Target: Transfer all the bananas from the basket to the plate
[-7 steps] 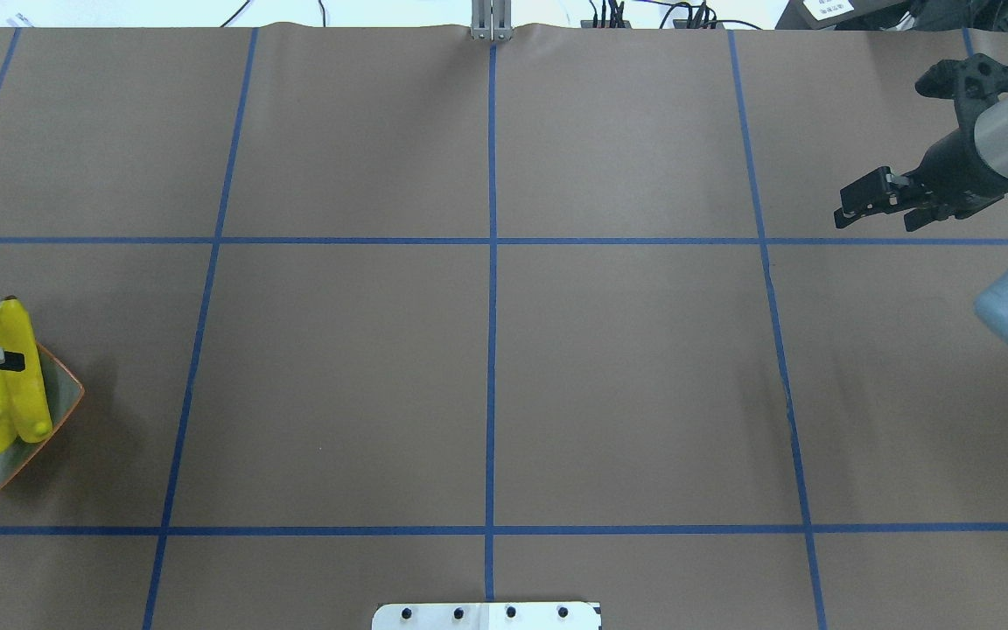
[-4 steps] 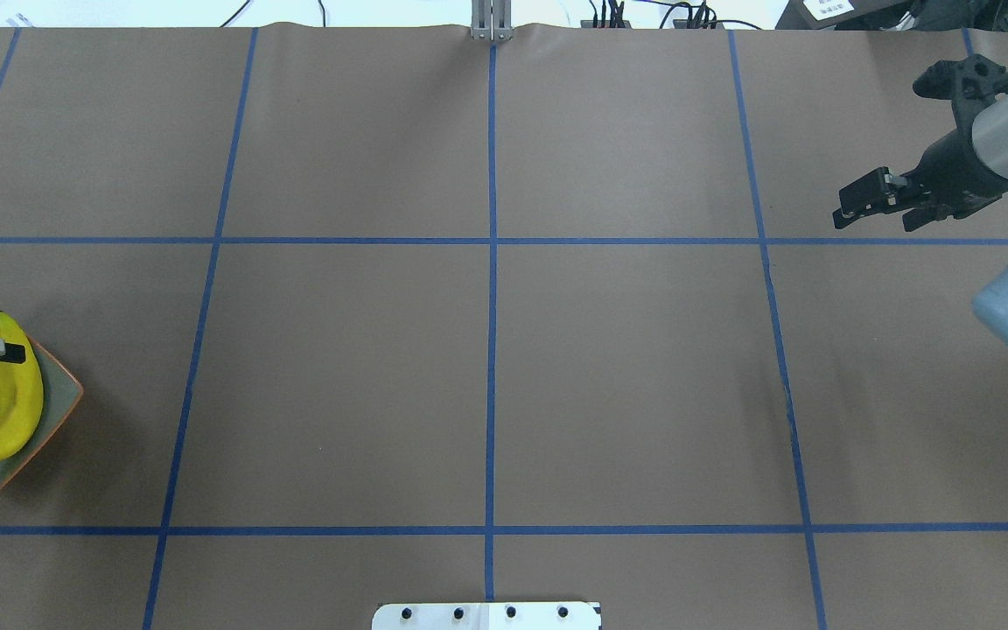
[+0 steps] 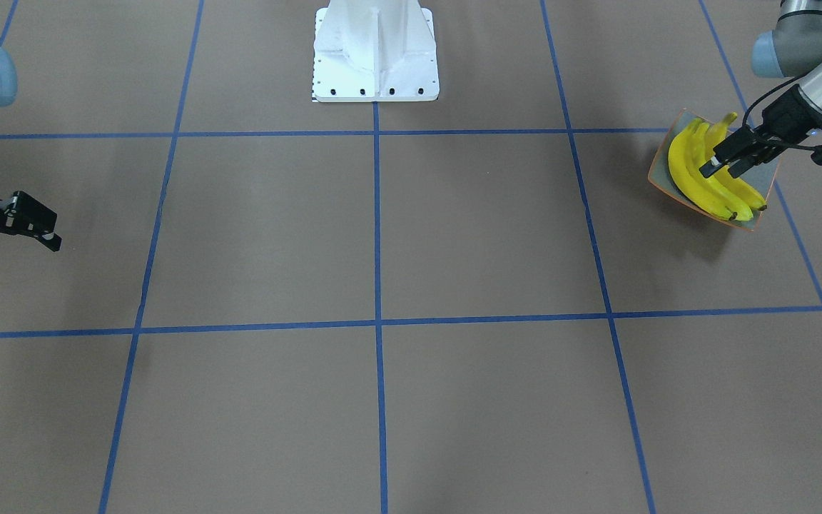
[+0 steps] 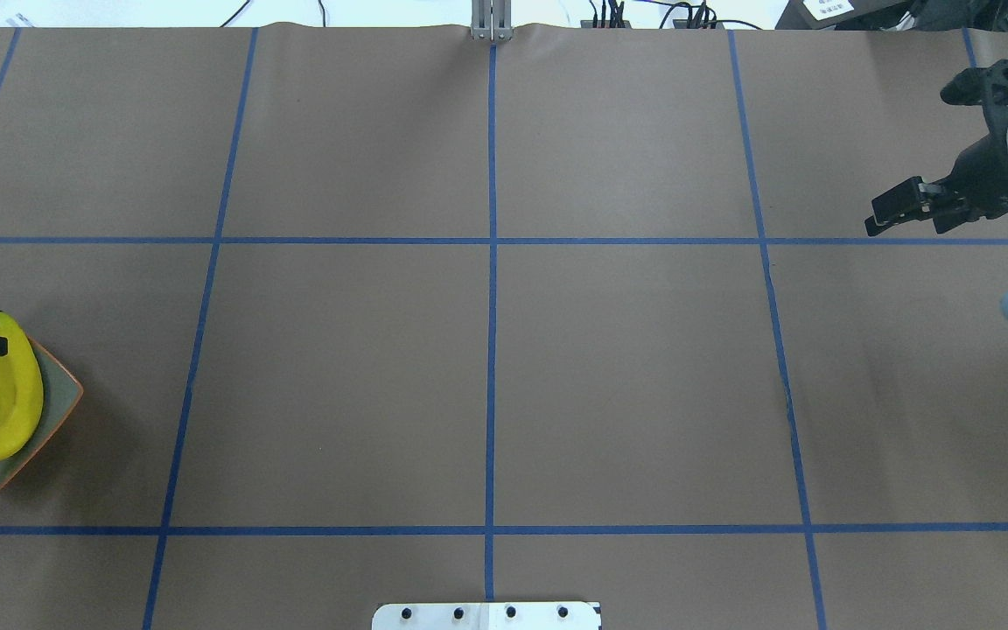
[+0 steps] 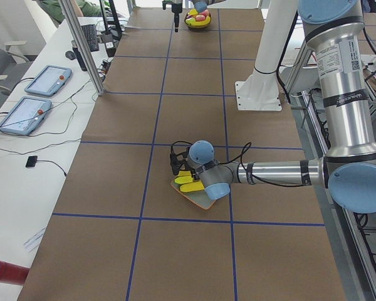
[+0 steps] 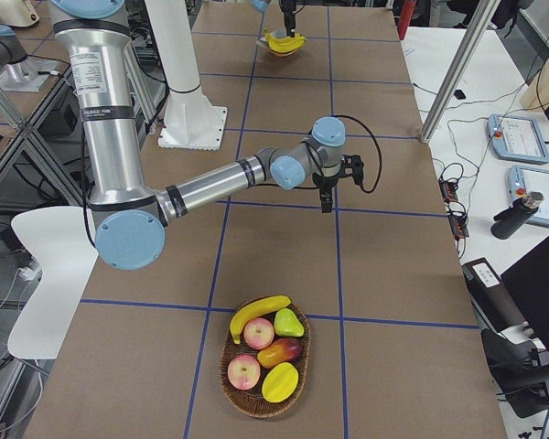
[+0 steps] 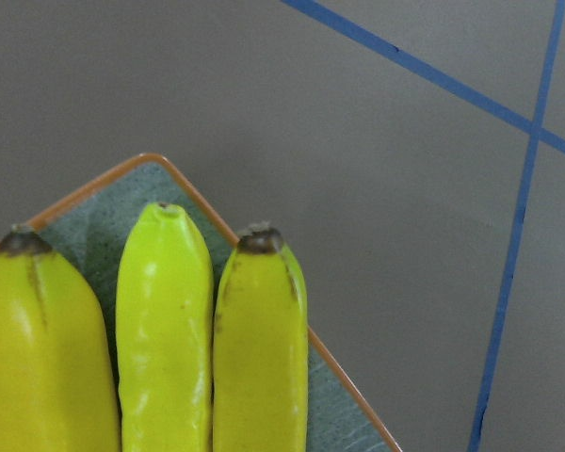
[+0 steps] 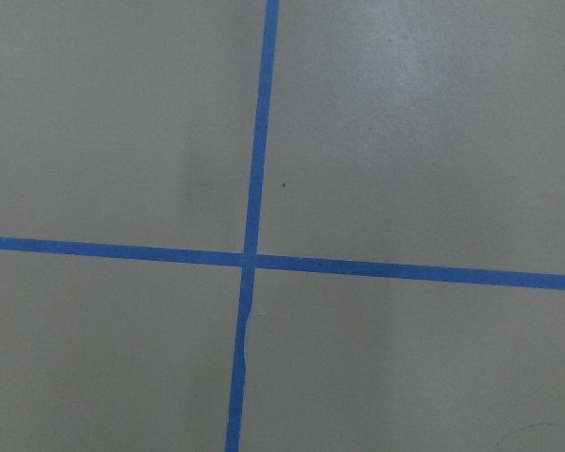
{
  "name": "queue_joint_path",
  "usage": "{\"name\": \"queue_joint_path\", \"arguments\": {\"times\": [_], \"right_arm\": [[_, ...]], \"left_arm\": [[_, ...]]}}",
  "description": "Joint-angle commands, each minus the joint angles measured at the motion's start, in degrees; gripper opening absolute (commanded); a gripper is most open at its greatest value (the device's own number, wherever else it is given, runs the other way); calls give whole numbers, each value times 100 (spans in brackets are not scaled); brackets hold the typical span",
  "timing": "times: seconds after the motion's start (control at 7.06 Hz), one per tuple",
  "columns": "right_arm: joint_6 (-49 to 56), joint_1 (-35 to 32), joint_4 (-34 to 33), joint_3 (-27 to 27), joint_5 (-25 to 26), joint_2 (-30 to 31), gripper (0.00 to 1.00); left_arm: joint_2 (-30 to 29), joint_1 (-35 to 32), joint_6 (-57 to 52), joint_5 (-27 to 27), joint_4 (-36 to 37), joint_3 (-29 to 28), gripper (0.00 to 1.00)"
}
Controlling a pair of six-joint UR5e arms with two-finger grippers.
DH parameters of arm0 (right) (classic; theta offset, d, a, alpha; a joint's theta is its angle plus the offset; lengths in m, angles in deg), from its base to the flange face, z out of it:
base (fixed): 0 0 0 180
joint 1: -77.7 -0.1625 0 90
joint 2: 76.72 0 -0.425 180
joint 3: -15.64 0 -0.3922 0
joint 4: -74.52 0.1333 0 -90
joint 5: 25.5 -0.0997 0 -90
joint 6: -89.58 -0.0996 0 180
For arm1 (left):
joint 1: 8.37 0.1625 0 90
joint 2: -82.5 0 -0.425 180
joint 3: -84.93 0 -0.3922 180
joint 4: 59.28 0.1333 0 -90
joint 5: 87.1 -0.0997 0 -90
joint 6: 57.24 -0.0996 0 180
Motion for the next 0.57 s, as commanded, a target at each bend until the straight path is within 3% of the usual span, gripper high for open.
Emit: {"name": "queue_joint_path", "arguments": {"times": [0.0, 0.42], "right_arm": [[1133, -442, 3, -370, 23, 283, 100], [2874, -1372, -6, -1240, 50, 337, 100]], "left_arm": [[-108, -378, -1048, 23, 1040, 216, 100], [-581, -1054, -2577, -38, 3568, 1033, 100]]}}
